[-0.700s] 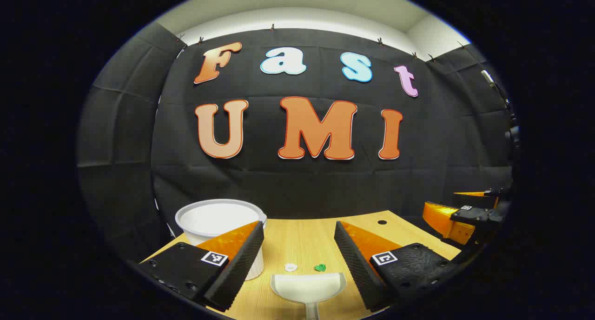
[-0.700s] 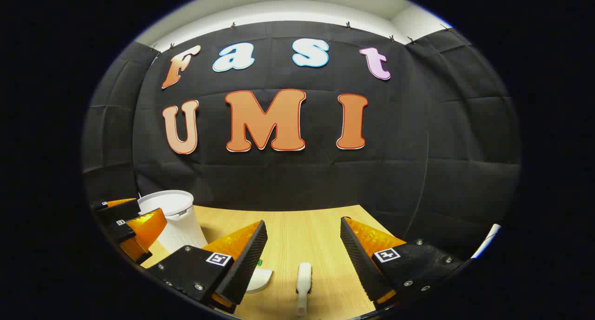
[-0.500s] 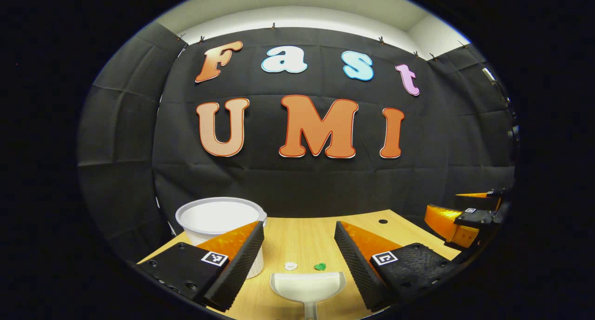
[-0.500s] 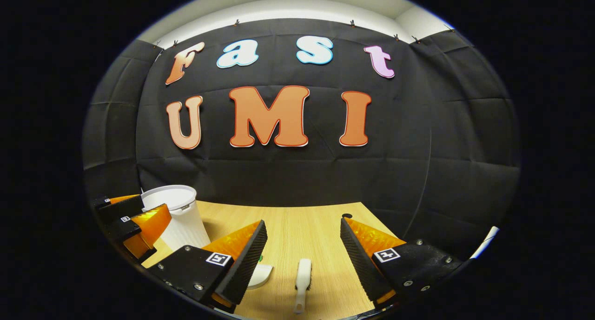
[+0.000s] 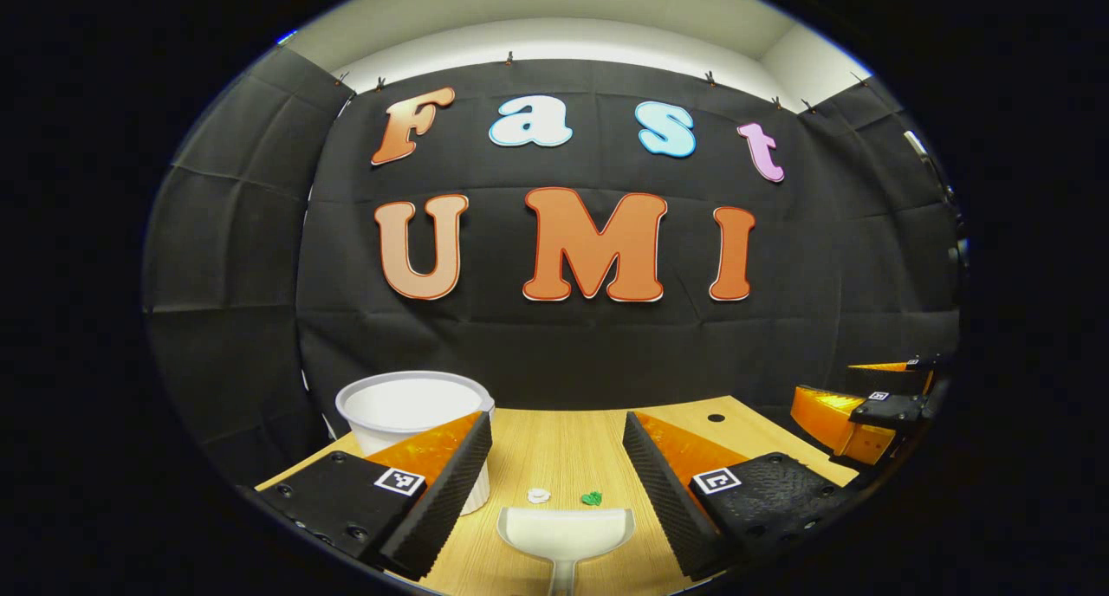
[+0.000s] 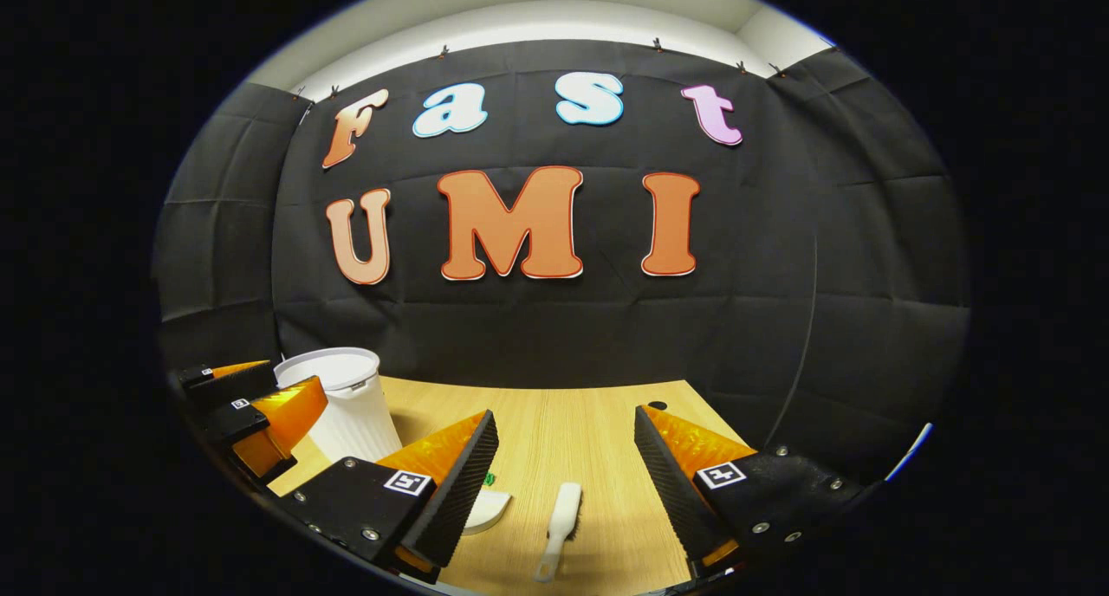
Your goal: Pick up the small broom and dustpan from the desktop, sweep the trash into the dustpan with the broom, and then empty the trash into the garbage bin.
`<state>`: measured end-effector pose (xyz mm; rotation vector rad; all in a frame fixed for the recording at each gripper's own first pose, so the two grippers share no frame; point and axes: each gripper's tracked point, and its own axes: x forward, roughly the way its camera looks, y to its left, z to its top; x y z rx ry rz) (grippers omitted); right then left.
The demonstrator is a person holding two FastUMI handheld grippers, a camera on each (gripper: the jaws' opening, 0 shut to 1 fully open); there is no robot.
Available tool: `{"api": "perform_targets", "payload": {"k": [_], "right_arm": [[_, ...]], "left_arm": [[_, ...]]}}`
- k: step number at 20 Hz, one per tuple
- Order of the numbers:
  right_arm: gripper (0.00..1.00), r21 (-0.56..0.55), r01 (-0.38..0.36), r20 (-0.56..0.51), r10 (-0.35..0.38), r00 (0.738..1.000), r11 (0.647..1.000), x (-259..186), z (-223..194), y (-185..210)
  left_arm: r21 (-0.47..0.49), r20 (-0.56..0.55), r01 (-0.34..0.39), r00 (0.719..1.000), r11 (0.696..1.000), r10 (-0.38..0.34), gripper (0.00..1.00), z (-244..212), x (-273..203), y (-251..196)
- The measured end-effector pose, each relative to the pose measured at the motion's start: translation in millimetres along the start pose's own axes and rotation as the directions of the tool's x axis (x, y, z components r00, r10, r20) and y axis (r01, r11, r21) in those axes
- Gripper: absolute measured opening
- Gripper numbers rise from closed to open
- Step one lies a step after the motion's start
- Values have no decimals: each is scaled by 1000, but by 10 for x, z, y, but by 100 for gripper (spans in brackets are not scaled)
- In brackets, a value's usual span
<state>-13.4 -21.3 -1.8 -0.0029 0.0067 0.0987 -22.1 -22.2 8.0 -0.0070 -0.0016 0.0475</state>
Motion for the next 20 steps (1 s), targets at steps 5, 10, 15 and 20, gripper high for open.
{"api": "perform_targets", "payload": {"k": [5, 10, 15, 20], "right_arm": [[95, -1, -5, 0, 5, 1000, 1000, -5, -38, -100], [95, 2, 6, -8, -6, 1000, 1000, 131, -51, -62], [95, -16, 74, 13, -74, 997, 997, 296, 5, 24], [95, -12, 127, 50, -126, 991, 992, 360, 57, 134]], "left_arm": [[-14, -7, -7, 1000, 1000, 7, 96, -39, -37, -93], [25, -10, 2, 1000, 1000, -2, 96, -42, 23, 0], [-10, -13, 36, 999, 999, -36, 96, -78, 277, 86], [5, 77, 115, 990, 993, -115, 96, 102, 399, 70]]}}
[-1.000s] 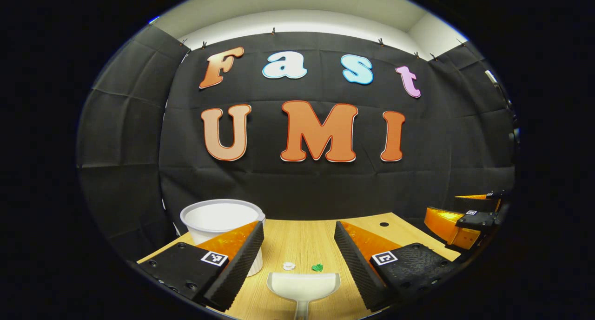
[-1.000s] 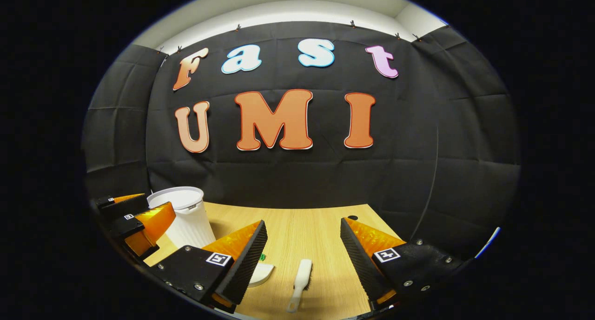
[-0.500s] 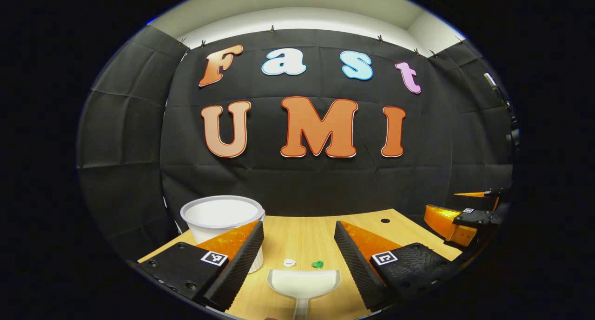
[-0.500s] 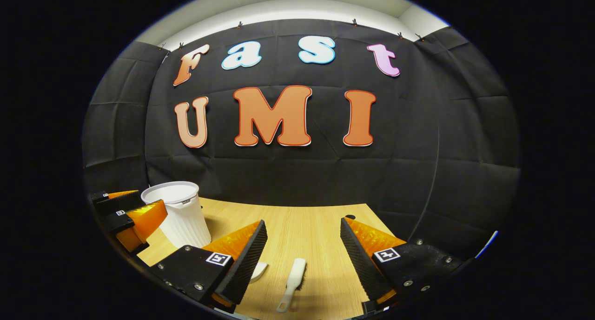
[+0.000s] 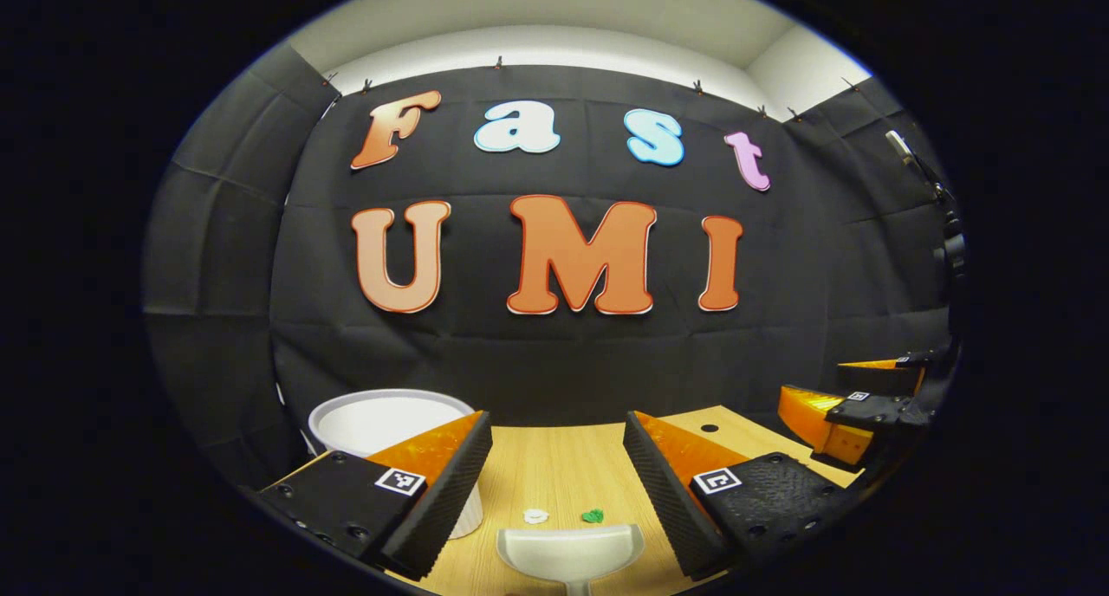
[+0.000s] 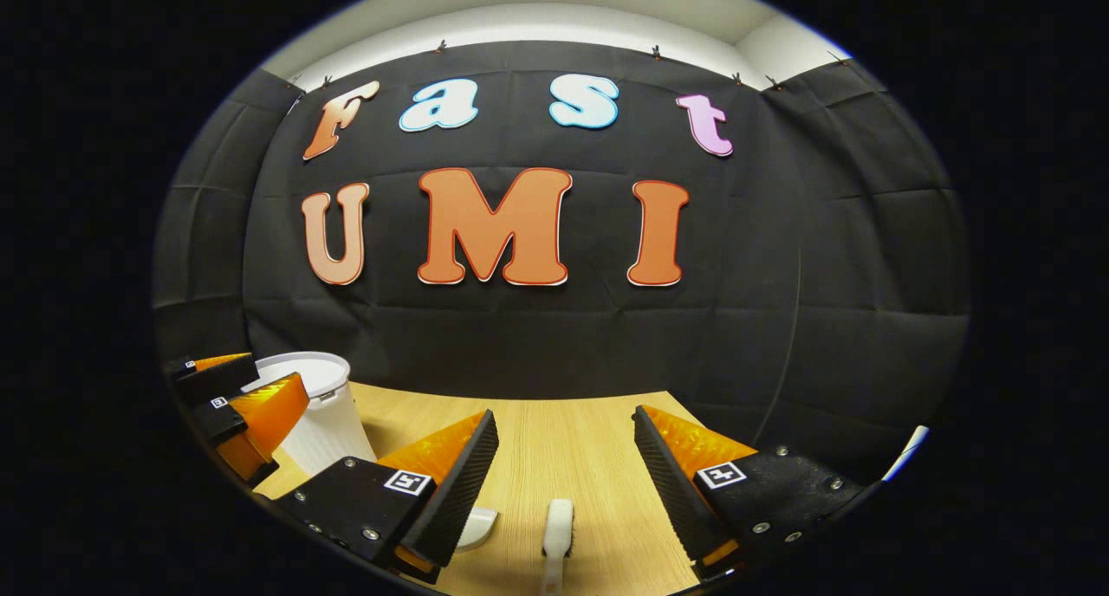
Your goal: Pick up the small broom and dustpan from the desktop, sweep the trash into the dustpan with the broom, and then empty the trash into the garbage bin.
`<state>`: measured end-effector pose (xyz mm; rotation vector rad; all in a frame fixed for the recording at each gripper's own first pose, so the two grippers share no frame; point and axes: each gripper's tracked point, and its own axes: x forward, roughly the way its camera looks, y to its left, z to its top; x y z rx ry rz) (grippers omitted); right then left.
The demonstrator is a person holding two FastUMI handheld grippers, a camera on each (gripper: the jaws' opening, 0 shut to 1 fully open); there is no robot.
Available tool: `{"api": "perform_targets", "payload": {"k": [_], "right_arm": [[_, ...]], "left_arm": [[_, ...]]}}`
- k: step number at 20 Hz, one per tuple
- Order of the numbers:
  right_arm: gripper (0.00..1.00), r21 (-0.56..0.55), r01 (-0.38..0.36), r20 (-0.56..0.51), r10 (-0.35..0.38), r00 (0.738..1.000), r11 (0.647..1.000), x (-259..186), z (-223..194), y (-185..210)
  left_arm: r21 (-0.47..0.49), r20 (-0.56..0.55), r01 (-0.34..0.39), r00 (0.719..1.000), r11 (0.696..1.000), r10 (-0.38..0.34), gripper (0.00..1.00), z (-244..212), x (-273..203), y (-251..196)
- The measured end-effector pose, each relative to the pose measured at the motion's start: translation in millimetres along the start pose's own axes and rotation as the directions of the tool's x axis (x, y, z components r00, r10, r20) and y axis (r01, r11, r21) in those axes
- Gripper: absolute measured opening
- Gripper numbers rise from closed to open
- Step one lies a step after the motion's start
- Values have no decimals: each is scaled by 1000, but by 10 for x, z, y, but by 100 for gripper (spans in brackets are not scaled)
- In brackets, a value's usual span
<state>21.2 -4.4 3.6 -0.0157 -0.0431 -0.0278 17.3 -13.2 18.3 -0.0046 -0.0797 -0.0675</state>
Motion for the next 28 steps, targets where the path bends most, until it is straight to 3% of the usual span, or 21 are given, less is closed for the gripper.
{"api": "perform_targets", "payload": {"k": [4, 8, 12, 14, 16, 17, 19, 22, 24, 25, 26, 28], "right_arm": [[95, -35, 10, -1, -10, 1000, 999, 30, 33, 28], [95, -39, -14, -23, 13, 1000, 999, 138, 13, 28], [95, -52, -34, -43, 32, 999, 998, 208, -67, -23], [95, -44, -40, -52, 38, 998, 998, 224, -120, -68], [95, -45, -23, -60, 20, 998, 999, 269, -184, -165], [95, -39, -25, -75, 22, 997, 999, 283, -241, -190], [95, -23, -22, -93, 20, 995, 1000, 315, -311, -277], [95, -3, -9, -113, 9, 994, 1000, 370, -423, -420], [95, 17, -8, -139, 10, 990, 1000, 411, -535, -487], [95, 27, -4, -155, 9, 988, 1000, 432, -595, -534], [95, 39, 2, -167, 5, 986, 999, 446, -647, -589], [95, 60, 10, -190, 2, 982, 998, 485, -744, -669]], "left_arm": [[-24, 13, 16, 1000, 1000, -15, 96, 11, 19, 16], [-62, -25, -18, 1000, 998, 17, 96, -100, 74, 84], [-31, -60, -85, 995, 996, 83, 96, -213, 41, 193], [-40, -132, -59, 990, 997, 53, 97, -428, 65, 108], [-34, -271, -6, 962, 999, -3, 97, -757, 67, 0], [-31, -367, 29, 929, 999, -38, 97, -993, 14, -56], [-69, -560, 83, 821, 994, -107, 97, -1584, -145, -190], [-133, -794, 120, 581, 984, -179, 99, -2244, -432, -347], [-157, -893, 100, 411, 983, -185, 99, -2546, -589, -380], [-153, -924, 91, 339, 984, -175, 99, -2639, -633, -383], [-134, -945, 101, 287, 986, -158, 100, -2702, -624, -373], [-103, -965, 122, 228, 987, -128, 99, -2792, -483, -364]]}}
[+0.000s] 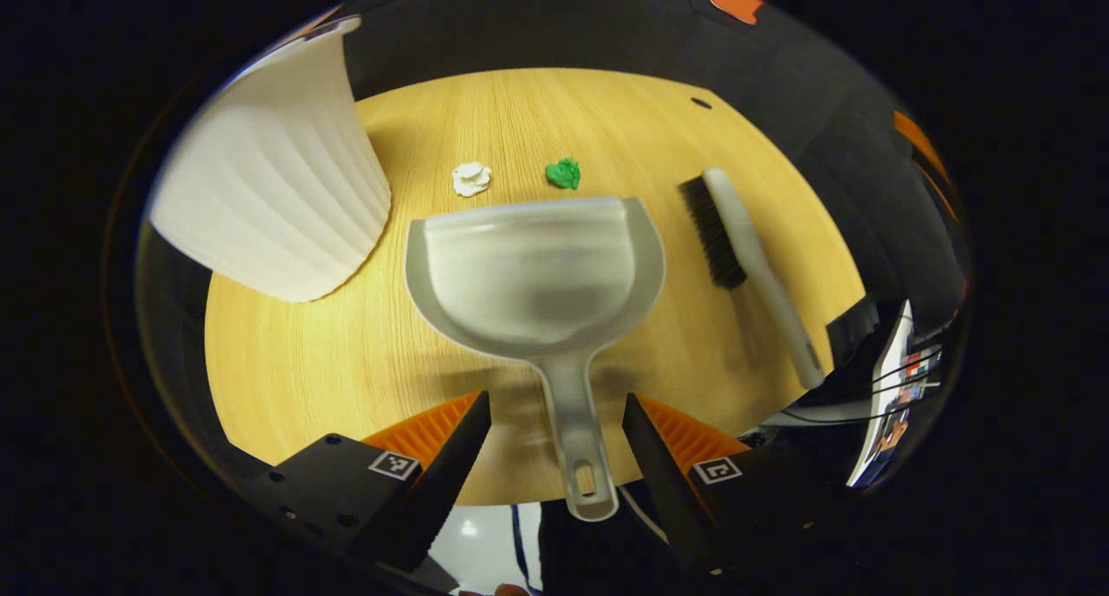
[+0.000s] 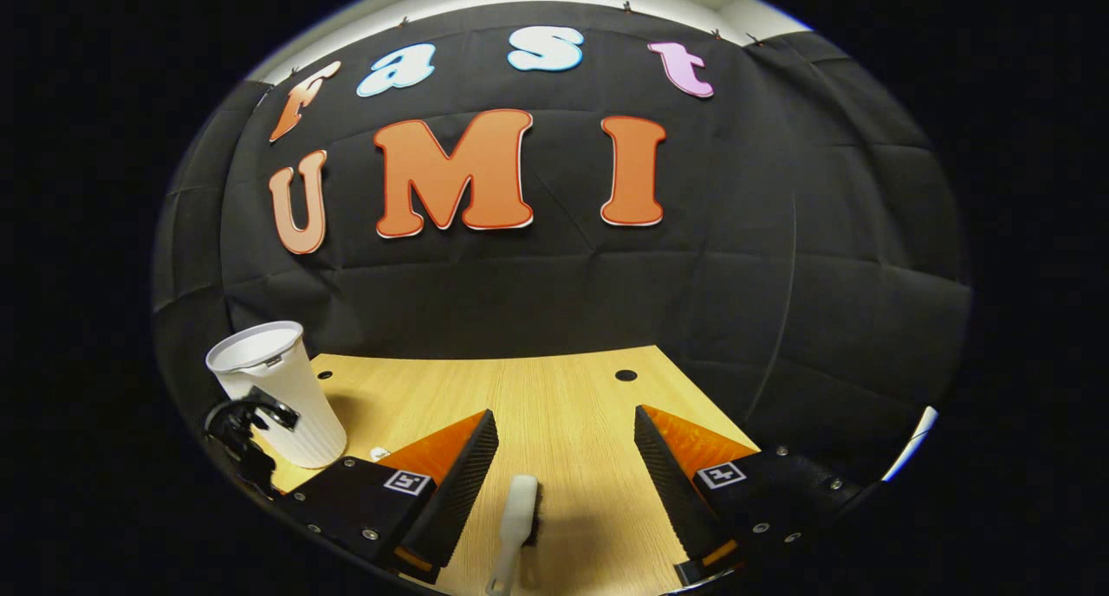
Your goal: Pick up the small broom and dustpan from the desktop, sweep the trash into the dustpan with the broom, and then empty the trash into the garbage bin.
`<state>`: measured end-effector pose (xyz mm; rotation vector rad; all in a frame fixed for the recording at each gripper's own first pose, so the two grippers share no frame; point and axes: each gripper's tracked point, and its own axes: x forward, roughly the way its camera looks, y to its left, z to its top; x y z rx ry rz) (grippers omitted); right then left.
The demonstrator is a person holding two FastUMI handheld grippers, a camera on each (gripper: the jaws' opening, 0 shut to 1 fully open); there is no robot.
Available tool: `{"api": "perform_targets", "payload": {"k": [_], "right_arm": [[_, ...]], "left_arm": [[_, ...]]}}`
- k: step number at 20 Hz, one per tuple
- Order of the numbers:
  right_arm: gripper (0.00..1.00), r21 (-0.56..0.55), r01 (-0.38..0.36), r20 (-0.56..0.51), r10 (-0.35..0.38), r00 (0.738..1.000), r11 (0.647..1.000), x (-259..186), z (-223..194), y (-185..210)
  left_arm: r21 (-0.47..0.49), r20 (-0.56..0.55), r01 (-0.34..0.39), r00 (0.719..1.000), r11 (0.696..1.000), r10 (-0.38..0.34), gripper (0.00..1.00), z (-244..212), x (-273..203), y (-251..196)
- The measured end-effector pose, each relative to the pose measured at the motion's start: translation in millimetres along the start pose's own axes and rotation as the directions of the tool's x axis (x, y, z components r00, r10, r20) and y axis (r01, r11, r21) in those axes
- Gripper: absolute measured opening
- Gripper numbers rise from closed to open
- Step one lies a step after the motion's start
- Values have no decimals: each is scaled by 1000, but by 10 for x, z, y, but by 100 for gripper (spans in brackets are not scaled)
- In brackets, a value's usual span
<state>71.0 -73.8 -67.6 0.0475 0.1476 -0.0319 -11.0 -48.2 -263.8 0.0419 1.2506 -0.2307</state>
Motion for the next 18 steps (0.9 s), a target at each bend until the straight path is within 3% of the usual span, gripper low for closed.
{"api": "perform_targets", "payload": {"k": [4, 5, 7, 10, 12, 15, 16, 17, 18], "right_arm": [[95, -10, 1, -43, -1, 999, 1000, 111, -144, -105], [95, -12, -4, -56, 4, 998, 1000, 136, -175, -113], [95, -8, -24, -90, 24, 996, 1000, 204, -259, -72], [96, -23, -44, -137, 41, 990, 999, 274, -395, -15], [95, -48, -52, -159, 44, 986, 998, 311, -454, -5], [95, -47, -81, -210, 70, 975, 996, 350, -568, 22], [95, -36, -89, -240, 78, 968, 995, 355, -649, 27], [95, -21, -98, -273, 88, 958, 995, 365, -733, 51], [95, -7, -109, -307, 102, 946, 994, 356, -836, 86]], "left_arm": [[-122, -120, 6, 993, 992, -21, 99, 333, 177, -121], [-126, -141, 0, 990, 992, -18, 97, 101, 114, 30], [-119, -161, -19, 987, 993, -1, 99, 393, 499, -3], [-127, -186, -23, 982, 992, -1, 96, 469, 588, -25], [-145, -193, -23, 981, 989, -5, 82, 479, 621, -60], [-141, -184, -36, 983, 989, 10, 72, 528, 609, -45], [-144, -189, -31, 982, 989, 4, 60, 532, 600, -59], [-153, -194, -33, 981, 988, 3, 58, 532, 576, -78], [-157, -200, -30, 980, 987, -2, 42, 503, 604, -84]]}}
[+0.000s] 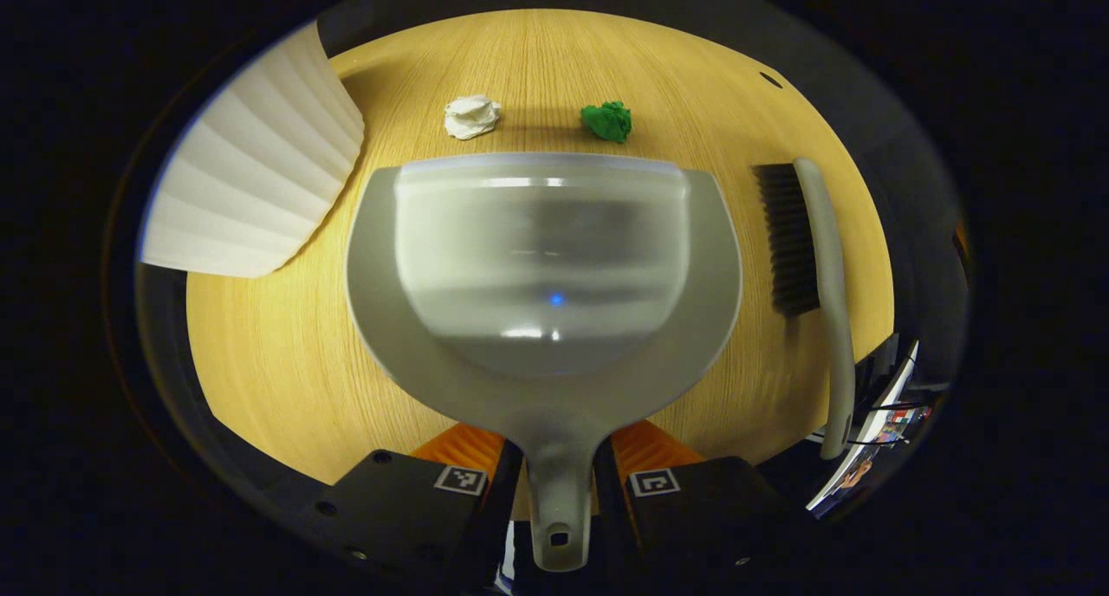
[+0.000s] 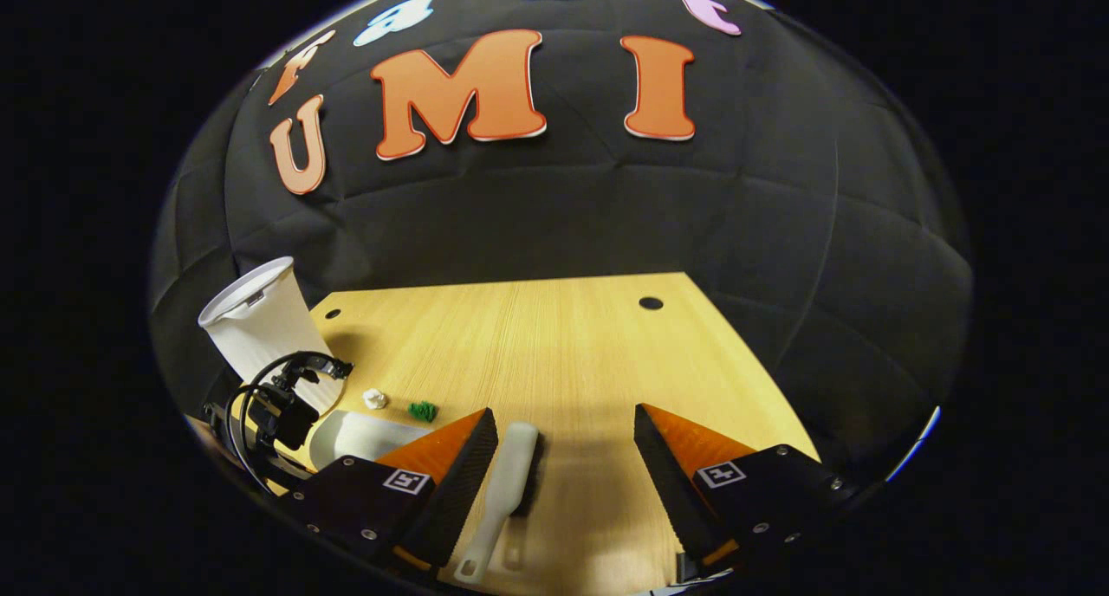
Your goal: Pick up the small broom and dustpan from the desktop, sweep the trash into the dustpan with the broom, and then empty the trash into the garbage bin.
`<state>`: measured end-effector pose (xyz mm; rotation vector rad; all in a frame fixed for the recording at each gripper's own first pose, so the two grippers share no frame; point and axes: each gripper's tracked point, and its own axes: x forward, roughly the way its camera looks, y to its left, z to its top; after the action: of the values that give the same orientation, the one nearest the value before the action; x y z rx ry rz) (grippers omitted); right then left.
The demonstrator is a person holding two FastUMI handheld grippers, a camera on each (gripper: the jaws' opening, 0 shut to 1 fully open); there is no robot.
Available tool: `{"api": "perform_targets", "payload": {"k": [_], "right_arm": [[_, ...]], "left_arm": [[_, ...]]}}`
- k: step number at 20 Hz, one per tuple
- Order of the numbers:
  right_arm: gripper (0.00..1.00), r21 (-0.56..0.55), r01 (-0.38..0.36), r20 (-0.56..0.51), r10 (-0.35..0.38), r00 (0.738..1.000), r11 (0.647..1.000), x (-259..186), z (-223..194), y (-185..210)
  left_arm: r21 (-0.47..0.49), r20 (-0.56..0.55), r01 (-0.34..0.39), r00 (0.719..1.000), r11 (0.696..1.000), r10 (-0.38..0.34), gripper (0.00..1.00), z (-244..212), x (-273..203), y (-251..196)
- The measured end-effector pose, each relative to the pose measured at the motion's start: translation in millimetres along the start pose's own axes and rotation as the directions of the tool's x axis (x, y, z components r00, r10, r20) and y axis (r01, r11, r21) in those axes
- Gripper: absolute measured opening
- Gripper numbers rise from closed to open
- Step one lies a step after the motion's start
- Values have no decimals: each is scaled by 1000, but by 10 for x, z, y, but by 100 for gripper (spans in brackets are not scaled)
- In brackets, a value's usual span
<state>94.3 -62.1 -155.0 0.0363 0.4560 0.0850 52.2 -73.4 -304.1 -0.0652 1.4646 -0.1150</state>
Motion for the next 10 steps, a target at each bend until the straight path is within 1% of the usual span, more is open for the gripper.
{"api": "perform_targets", "payload": {"k": [1, 2, 3, 4, 5, 7, 10], "right_arm": [[95, 9, -2, -38, 2, 999, 1000, 31, -97, 9], [96, 21, -12, -78, 13, 997, 1000, 38, -191, 42], [96, 38, -27, -120, 31, 992, 999, 45, -283, 87], [96, 52, -39, -165, 47, 985, 998, 48, -392, 120], [96, 66, -48, -214, 61, 975, 997, 67, -517, 169], [95, 54, -61, -307, 75, 949, 997, 122, -787, 264], [95, 56, -84, -433, 100, 896, 995, 185, -1182, 412]], "left_arm": [[1, 10, 7, 1000, 1000, -7, 41, 2, 2, -3], [1, 22, 12, 1000, 1000, -12, 38, 11, -1, 12], [5, 29, 19, 999, 1000, -19, 37, 8, -2, 18], [10, 50, 23, 998, 1000, -23, 34, 26, -5, 40], [16, 74, 32, 997, 999, -33, 34, 54, -13, 32], [44, 111, 49, 992, 998, -54, 33, 66, 5, 59], [77, 163, 59, 984, 995, -71, 32, 48, -220, 17]]}}
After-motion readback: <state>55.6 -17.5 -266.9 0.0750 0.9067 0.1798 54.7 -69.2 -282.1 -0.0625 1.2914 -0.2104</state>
